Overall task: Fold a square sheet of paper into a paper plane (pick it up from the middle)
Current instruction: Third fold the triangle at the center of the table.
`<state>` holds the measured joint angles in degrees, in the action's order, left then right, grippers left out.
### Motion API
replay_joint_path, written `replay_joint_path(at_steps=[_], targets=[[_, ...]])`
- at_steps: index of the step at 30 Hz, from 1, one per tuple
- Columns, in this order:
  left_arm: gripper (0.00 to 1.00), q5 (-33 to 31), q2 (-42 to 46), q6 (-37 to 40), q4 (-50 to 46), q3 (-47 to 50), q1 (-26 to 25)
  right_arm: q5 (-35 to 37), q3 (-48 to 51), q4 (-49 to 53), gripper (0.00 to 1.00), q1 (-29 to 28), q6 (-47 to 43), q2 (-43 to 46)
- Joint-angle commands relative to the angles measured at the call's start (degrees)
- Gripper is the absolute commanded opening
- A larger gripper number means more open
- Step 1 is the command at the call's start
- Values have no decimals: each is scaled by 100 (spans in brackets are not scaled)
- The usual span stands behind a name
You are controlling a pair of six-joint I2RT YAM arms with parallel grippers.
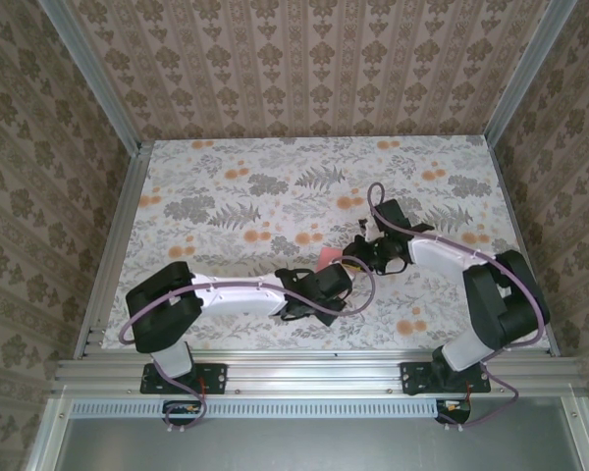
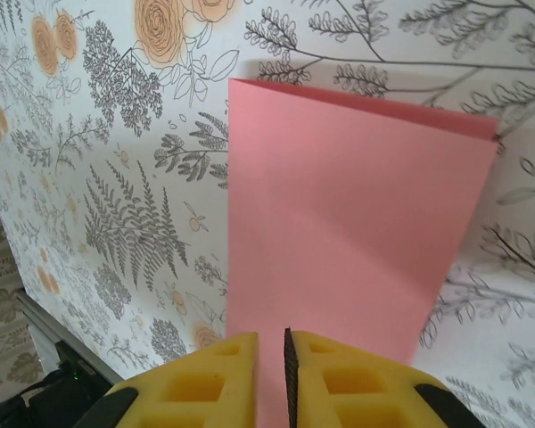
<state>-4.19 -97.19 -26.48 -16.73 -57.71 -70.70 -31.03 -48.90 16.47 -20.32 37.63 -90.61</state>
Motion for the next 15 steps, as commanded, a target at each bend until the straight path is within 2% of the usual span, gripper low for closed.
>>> replay_joint_path(at_steps=[1,15], targets=[[0,328,171,151,68,49,112,-392,-250,34,16,-82,-174,-463],[0,1274,130,395,163,85,710,81,-928,1240,13,-126,-1670,-1430]])
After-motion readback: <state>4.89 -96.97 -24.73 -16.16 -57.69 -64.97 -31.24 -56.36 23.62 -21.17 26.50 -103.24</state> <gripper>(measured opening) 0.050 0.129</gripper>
